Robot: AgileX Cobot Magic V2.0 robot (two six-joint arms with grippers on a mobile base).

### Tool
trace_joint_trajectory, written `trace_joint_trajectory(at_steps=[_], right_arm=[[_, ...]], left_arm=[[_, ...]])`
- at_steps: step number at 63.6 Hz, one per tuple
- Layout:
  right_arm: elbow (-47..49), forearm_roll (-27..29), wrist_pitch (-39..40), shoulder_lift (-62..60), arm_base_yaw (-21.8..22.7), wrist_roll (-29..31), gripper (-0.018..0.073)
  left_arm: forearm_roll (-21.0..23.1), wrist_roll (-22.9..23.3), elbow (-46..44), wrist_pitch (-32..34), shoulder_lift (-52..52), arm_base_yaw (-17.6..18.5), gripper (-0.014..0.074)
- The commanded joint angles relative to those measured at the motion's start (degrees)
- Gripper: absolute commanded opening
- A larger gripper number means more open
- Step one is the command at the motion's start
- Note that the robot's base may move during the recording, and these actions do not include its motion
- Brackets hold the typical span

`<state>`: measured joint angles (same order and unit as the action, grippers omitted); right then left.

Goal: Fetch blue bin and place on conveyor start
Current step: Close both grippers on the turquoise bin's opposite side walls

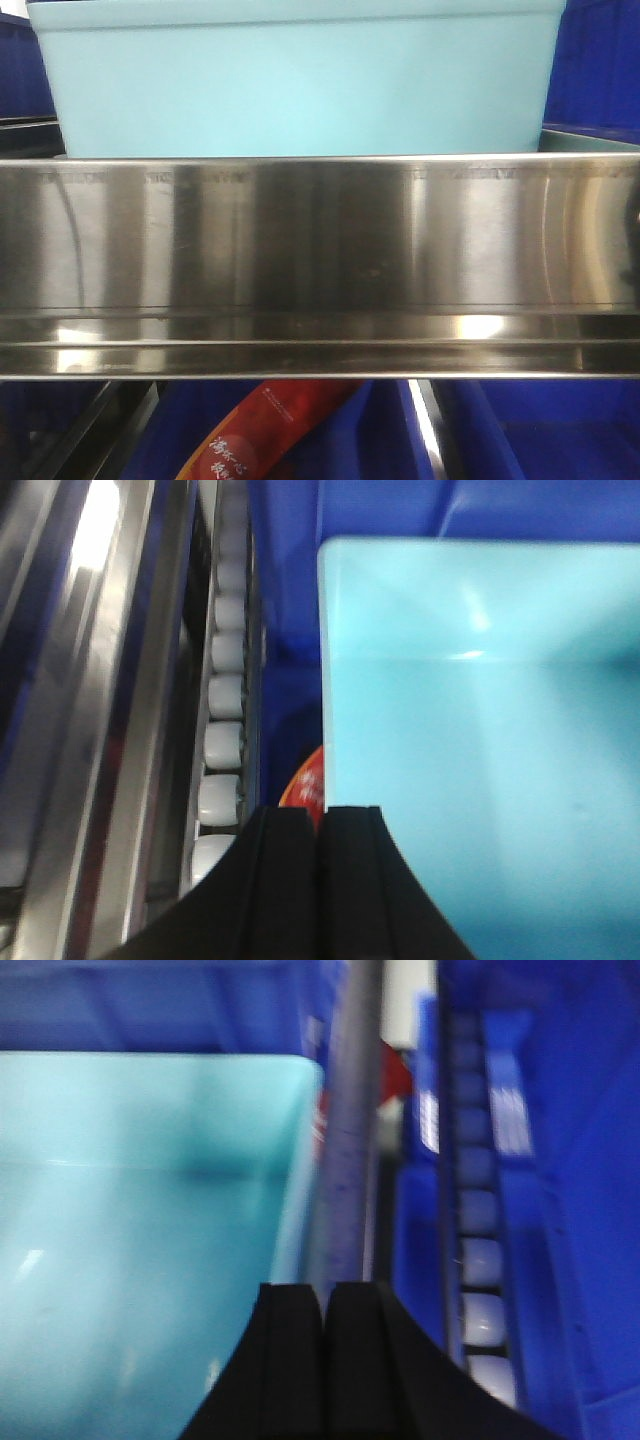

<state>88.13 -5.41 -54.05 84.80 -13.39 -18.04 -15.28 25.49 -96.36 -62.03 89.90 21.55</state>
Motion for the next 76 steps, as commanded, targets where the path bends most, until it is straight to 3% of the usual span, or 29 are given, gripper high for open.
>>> trace_joint_trajectory(at_steps=[1,14,27,34,39,44,49,76], right_arm=[[4.09,-1.36,-3.19,2.96,-0.28,-1.52,-0.0141],[10.17,-1.50,-5.06,8.96,-1.74,-3.52,-0.0141],[12.56,-2.03,-8.08,13.50,-1.98,-4.58,-0.0141],[12.56,-3.95,-8.86,14.30,-1.98,-4.58,-0.0123],[12.56,-3.95,-8.79,14.40,-1.98,-4.58,-0.0013],[12.56,-3.34,-8.31,14.53,-1.98,-4.58,0.0162],[12.56,-3.24,-8.25,15.26,-1.98,-4.58,0.0248],[12.56,-2.85,-8.49,19.70,-1.98,-4.58,0.0238]], left_arm=[[0.90,0.64,-3.65,-1.19,3.22,0.37,-0.0111],[1.14,1.73,-7.92,-1.19,7.28,-0.14,-0.0087],[2.07,1.73,-7.92,-0.95,9.19,-2.00,0.0186],[2.07,1.73,-7.92,-1.06,9.30,-3.00,0.0271],[2.07,1.73,-7.92,-1.06,9.30,-3.53,0.0277],[2.07,1.73,-7.92,-0.99,9.55,-3.67,0.0277],[2.07,1.73,-7.92,-0.80,10.12,-3.67,0.0277],[4.89,0.01,-7.45,0.00,14.76,-3.67,0.0277]])
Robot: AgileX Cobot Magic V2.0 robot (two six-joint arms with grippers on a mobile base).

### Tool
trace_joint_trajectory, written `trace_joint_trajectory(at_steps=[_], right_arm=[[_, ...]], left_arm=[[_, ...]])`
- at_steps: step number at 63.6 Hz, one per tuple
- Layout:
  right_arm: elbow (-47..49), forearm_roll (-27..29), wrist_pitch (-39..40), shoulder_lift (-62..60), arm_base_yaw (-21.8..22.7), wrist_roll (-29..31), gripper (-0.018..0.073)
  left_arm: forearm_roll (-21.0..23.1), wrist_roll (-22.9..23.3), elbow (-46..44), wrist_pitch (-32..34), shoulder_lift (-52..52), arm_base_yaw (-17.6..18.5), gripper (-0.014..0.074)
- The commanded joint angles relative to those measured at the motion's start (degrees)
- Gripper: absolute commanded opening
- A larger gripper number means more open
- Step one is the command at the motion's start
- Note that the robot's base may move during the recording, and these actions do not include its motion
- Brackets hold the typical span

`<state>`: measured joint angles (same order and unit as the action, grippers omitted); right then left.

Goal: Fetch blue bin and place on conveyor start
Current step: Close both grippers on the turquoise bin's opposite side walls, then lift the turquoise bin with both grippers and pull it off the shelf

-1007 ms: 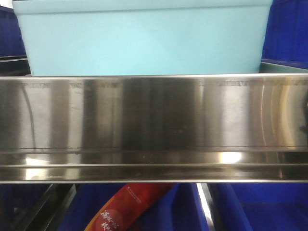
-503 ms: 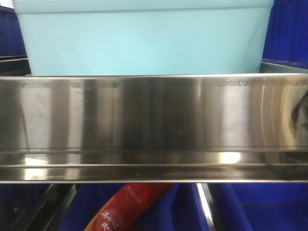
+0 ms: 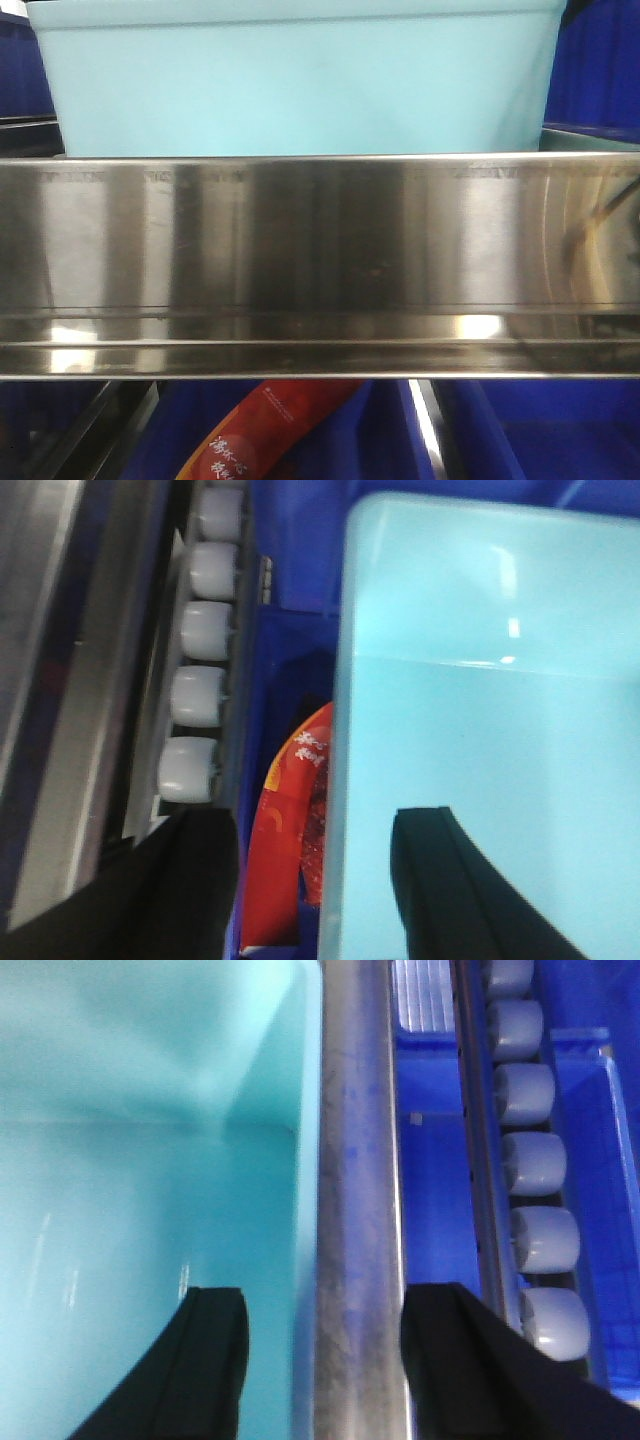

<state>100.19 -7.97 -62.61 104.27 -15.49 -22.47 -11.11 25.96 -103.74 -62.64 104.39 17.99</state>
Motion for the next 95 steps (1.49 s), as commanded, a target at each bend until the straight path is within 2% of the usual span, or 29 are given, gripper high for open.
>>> trace_joint_trajectory(at_steps=[1,12,71,76,82,89,92,95], right_arm=[[0.50,-0.29,0.07,0.35,0.12,-0.15,0.0228],[0.50,-0.29,-0.02,0.49,0.12,-0.66,0.0158],[0.50,-0.29,0.49,1.12,0.12,-0.66,0.0162],[0.50,-0.29,0.49,1.12,0.12,-0.66,0.0160],[0.50,-0.29,0.49,1.12,0.12,-0.66,0.0112],[0.50,-0.29,0.49,1.12,0.12,-0.66,-0.0061],[0.50,-0.29,0.80,1.12,0.12,-0.66,-0.0171],[0.50,-0.29,1.19,1.12,0.12,-0.66,-0.0153]], left_arm=[[0.71,-0.46,0.08,0.60,0.41,-0.11,0.0277],[0.71,-1.76,1.41,0.70,1.30,-0.11,0.0277],[1.54,-1.76,1.47,0.38,2.53,-0.11,0.0272],[1.86,-1.76,1.47,-0.05,2.53,-0.11,0.0234],[1.96,-1.46,1.47,-1.13,2.53,-0.11,0.0119],[1.96,-1.46,1.47,-1.22,2.53,-0.11,-0.0097],[1.96,-1.46,1.47,-1.22,2.53,0.04,-0.0110],[1.96,-1.46,1.18,-1.48,2.53,0.04,-0.0111]])
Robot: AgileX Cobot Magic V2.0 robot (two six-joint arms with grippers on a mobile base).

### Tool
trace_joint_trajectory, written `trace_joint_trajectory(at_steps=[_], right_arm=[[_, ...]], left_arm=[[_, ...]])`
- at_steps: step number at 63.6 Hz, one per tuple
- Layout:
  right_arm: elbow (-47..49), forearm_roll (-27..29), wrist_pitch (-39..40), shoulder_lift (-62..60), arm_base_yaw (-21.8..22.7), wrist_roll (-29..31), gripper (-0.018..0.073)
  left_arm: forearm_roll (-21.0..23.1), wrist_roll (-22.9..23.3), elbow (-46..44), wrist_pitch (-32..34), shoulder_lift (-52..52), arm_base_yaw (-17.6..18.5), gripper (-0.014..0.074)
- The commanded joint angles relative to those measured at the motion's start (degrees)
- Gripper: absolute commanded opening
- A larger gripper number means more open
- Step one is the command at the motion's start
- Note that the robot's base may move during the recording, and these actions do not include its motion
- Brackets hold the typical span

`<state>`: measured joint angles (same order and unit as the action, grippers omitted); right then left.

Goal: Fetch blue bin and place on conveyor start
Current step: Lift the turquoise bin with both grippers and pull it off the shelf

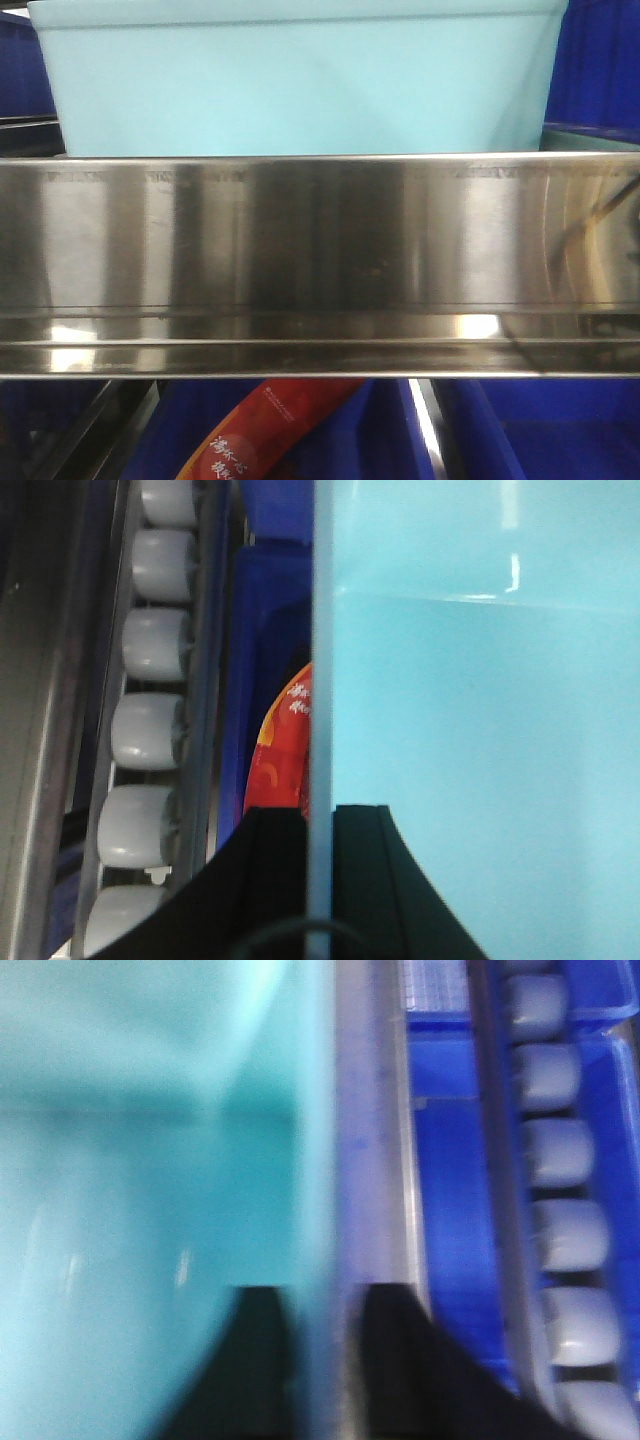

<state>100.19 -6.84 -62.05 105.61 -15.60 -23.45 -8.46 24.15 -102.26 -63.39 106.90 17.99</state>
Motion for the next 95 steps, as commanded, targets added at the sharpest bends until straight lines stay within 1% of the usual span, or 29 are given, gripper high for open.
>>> trace_joint_trajectory(at_steps=[1,7,11,15,20,28,42,50,54,62,78,95], right_arm=[[0.50,-1.42,0.63,-0.35,0.23,0.31,-0.0151],[0.50,-2.24,0.40,-0.93,-0.15,0.20,-0.0153],[0.50,-2.93,0.17,-1.85,-0.64,-0.25,-0.0153],[0.65,-4.08,-0.22,-2.97,-1.08,-1.17,-0.0153],[1.02,-5.46,-1.02,-4.54,-1.68,-1.86,-0.0153],[1.46,-5.88,-1.37,-7.76,-2.09,-2.25,-0.0153],[3.56,-7.84,-2.34,-13.51,-3.40,-3.01,-0.0153],[8.21,-9.72,-4.35,-14.87,-4.64,-3.01,-0.0153],[10.96,-11.09,-5.31,-14.98,-5.55,-3.01,-0.0153],[13.95,-11.56,-6.85,-14.98,-6.87,-3.01,-0.0153],[15.57,-11.65,-7.91,-14.98,-6.90,-3.01,-0.0153],[15.57,-12.09,-7.91,-14.98,-6.90,-2.41,-0.0153]], left_arm=[[-0.69,0.44,-0.40,-0.93,0.03,0.22,-0.0111],[-1.46,0.57,-1.35,-2.15,-0.50,0.78,-0.0111],[-2.47,1.70,-1.78,-2.66,-1.20,1.22,-0.0111],[-3.85,2.59,-2.03,-3.25,-2.66,1.80,-0.0111],[-4.55,3.08,-2.03,-4.01,-4.85,2.64,-0.0111],[-5.72,3.53,-2.03,-4.24,-8.69,3.98,-0.0111],[-6.34,4.53,-2.03,-3.18,-15.19,5.04,-0.0111],[-6.34,4.53,-2.21,-2.95,-17.96,5.04,-0.0111],[-7.04,4.53,-3.03,-2.95,-18.33,5.04,-0.0111],[-8.23,4.53,-6.23,-3.20,-18.33,5.04,-0.0111],[-8.44,4.43,-12.56,-4.55,-18.33,5.04,-0.0111],[-8.44,3.18,-12.81,-5.70,-18.33,5.04,-0.0111]])
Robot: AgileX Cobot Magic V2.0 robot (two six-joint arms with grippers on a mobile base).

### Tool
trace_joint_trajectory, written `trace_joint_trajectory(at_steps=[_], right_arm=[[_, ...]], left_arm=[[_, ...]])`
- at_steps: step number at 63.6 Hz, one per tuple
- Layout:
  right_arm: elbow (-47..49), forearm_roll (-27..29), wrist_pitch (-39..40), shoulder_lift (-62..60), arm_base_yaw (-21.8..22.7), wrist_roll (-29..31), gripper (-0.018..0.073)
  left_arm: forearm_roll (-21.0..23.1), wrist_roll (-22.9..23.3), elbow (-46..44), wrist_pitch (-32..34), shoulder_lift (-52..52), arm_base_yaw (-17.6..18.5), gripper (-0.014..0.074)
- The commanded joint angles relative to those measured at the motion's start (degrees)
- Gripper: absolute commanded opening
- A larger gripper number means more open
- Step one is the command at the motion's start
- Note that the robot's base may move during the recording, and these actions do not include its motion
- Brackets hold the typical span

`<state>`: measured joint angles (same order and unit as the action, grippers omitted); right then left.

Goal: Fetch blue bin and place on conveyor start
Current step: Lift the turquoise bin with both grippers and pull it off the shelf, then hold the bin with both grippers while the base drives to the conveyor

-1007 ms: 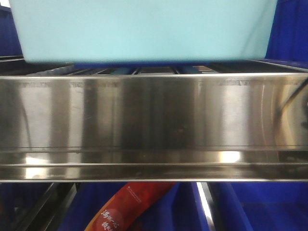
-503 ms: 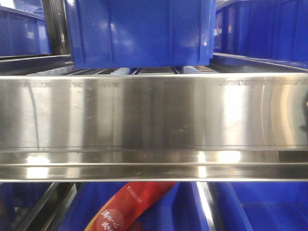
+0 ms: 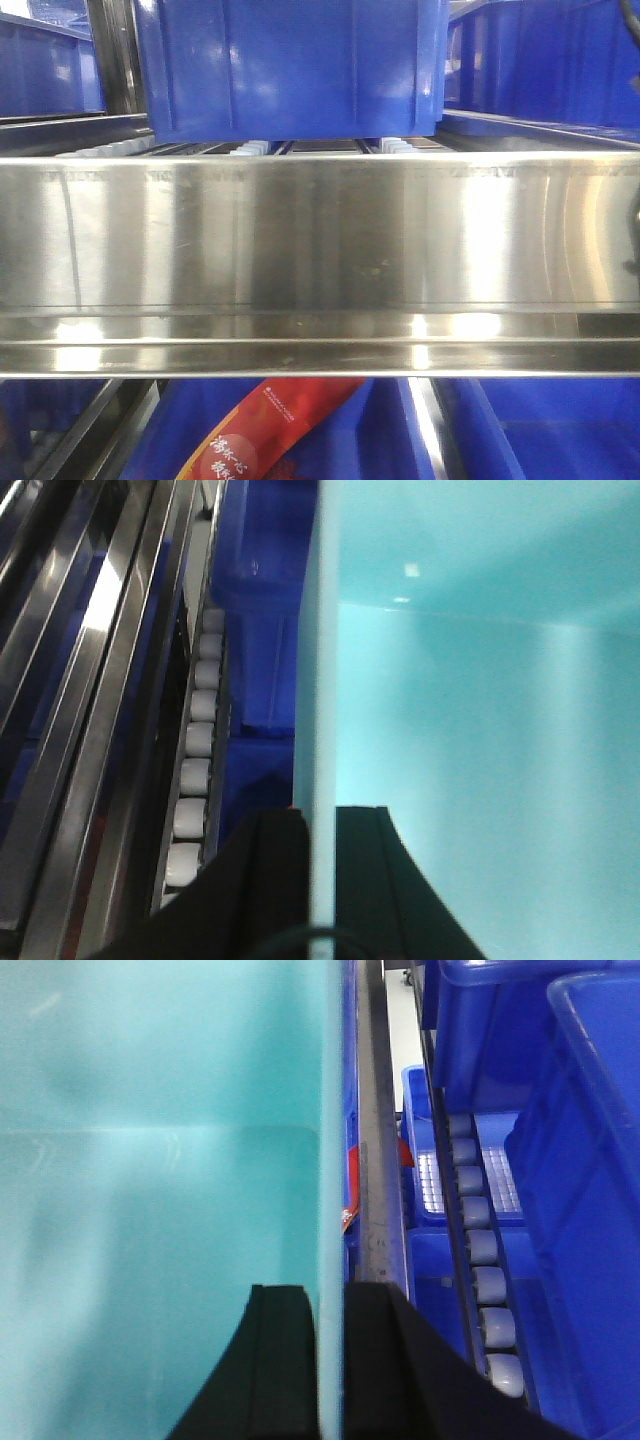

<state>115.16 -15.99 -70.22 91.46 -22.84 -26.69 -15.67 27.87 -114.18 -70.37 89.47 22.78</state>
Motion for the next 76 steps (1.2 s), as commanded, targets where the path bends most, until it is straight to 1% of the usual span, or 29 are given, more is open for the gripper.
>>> trace_joint_trajectory(at_steps=[1,13,20,76], right_arm=[[0.60,-2.94,0.26,-0.84,0.34,0.83,-0.0153],[0.60,-2.94,0.26,-0.84,0.34,0.83,-0.0153],[0.60,-2.94,0.26,-0.84,0.34,2.79,-0.0153],[0.60,-2.94,0.27,-0.84,0.34,2.80,-0.0153]], left_arm=[[-1.23,-0.55,-0.89,1.28,-0.90,0.25,-0.0111],[-1.23,-0.77,-0.89,1.28,-0.90,0.25,-0.0111],[-1.10,-3.60,-0.89,1.25,-0.90,0.25,-0.0111],[-1.20,-3.63,-0.89,1.36,-0.90,0.25,-0.0111]])
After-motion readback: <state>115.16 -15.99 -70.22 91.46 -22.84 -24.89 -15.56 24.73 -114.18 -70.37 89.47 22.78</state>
